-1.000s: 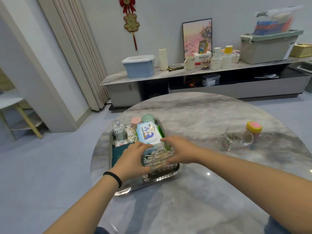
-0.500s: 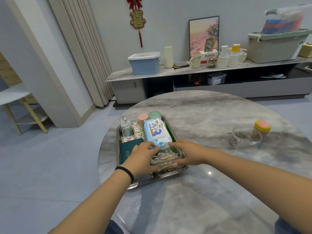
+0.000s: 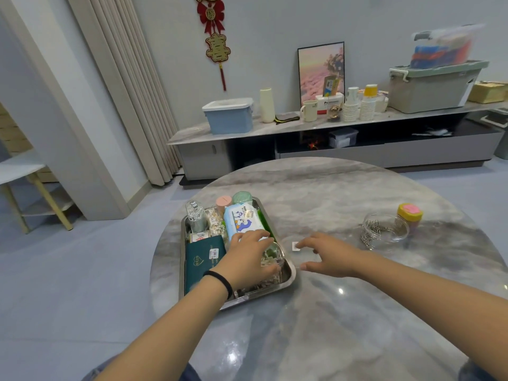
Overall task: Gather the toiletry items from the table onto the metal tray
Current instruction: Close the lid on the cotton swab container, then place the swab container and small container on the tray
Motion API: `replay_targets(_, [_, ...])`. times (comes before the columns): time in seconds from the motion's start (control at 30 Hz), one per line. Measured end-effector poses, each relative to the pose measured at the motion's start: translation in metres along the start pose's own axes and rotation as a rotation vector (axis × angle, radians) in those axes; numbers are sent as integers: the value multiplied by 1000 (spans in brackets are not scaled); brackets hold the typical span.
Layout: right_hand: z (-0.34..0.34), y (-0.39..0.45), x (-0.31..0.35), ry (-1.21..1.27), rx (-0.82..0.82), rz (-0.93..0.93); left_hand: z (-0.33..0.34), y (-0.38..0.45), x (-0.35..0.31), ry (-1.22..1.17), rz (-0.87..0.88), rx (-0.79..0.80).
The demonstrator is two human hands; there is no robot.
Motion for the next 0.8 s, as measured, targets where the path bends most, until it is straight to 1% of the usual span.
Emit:
replay_targets(0.2, [7,4,-35,8,32,70,18,40,-34,31,76,35])
replay_targets(0.37, [19,15,-71,-32,122,150,48,78,-61,236,115,135])
replay_targets(0.5, [17,17,-92,-39,138,185,66,99,-60,315,57,129])
replay_targets(0.63, [14,17,-104,-27,138,201,76,121,-49,326,-16,258])
replay_targets(0.8, [5,19,-106,8,122,199,84,133,-38,223,-63,367])
Point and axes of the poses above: each hand's wrist, its own y-axis towards the middle knuckle, its own z-axis out of the palm, x = y × z, the point moved 8 cm from there along y, towards the middle knuckle, and after that the axes turned 1 degree about x, right-handed, at the moved point
